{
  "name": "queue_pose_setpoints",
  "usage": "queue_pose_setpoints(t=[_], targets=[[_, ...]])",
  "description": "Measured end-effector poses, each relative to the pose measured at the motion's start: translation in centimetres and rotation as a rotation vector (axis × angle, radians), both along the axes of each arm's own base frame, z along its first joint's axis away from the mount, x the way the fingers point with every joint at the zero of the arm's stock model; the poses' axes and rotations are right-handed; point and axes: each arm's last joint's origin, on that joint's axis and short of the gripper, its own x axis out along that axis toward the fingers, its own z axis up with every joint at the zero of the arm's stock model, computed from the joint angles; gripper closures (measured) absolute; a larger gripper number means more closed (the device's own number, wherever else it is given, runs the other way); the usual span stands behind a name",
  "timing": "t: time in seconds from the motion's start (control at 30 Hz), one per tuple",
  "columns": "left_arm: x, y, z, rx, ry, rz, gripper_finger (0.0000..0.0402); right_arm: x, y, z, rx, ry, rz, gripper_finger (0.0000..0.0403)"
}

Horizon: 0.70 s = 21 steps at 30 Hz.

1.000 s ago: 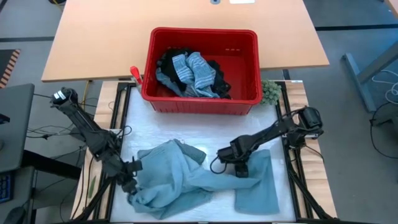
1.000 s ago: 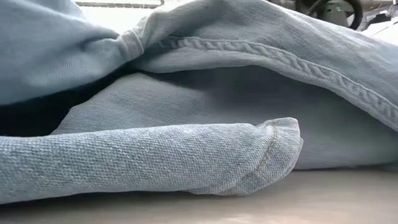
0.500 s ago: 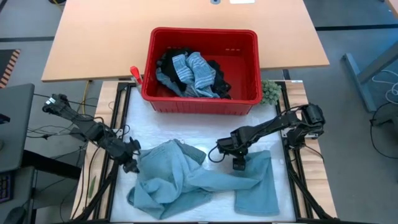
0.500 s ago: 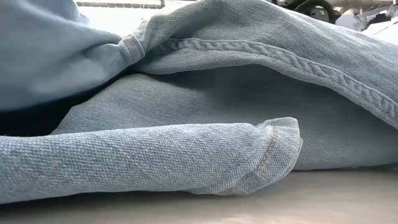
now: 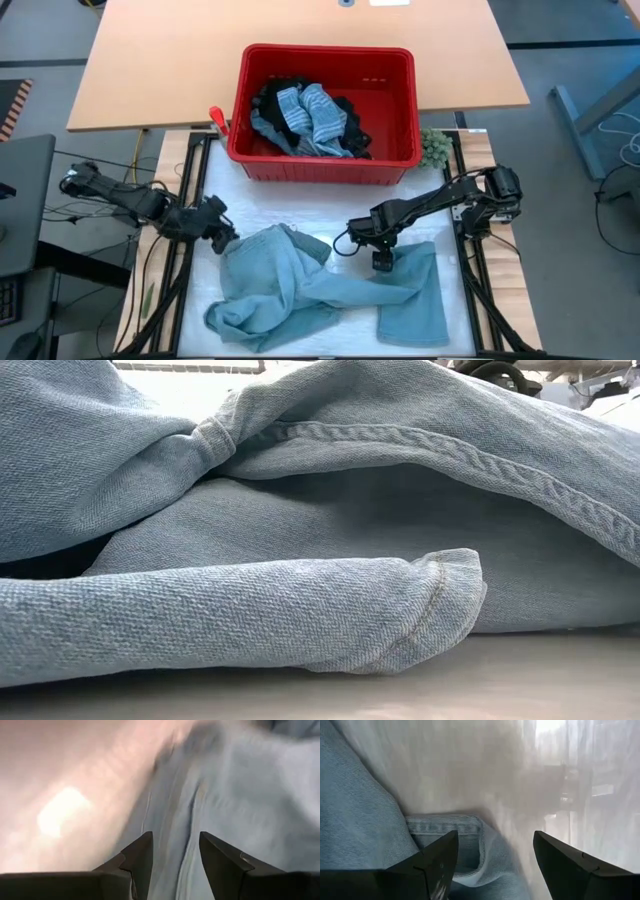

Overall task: Fold Laundry from Bin
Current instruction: Fold the light blue pants

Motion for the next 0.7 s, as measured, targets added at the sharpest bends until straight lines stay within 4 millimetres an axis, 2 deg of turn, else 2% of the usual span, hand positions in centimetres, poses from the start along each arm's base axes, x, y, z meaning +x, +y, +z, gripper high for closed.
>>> queue_pose_setpoints(t=[0.1, 0.2, 0.27, 0.37, 0.47, 0.7], targets=[[-0.1, 0.7, 2.6, 0.082, -0.026, -0.013, 0.0253, -0.1, 0.0, 0.0, 0.002, 0.008, 0.0, 0.0117], [-0.8, 1.5, 4.4, 0.163, 0.091, 0.001, 0.0253, -0.2, 0.0, 0.0, 0.001, 0.016, -0.001, 0.0117], [-1.1, 1.8, 4.7, 0.212, 0.19, 0.008, 0.0253, -0.1, 0.0, 0.0, 0.001, 0.014, -0.001, 0.0117], [-0.6, 1.8, 4.3, 0.233, 0.285, -0.034, 0.0253, -0.1, 0.0, 0.0, 0.002, 0.016, -0.02, 0.0117], [0.4, 1.5, 3.0, 0.22, 0.371, -0.125, 0.0253, -0.1, 0.3, 0.0, 0.002, 0.013, -0.027, 0.0117], [2.6, 0.5, -0.4, 0.064, 0.511, -0.321, 0.0253, -0.1, 0.7, 0.0, 0.003, 0.007, -0.014, 0.0117]])
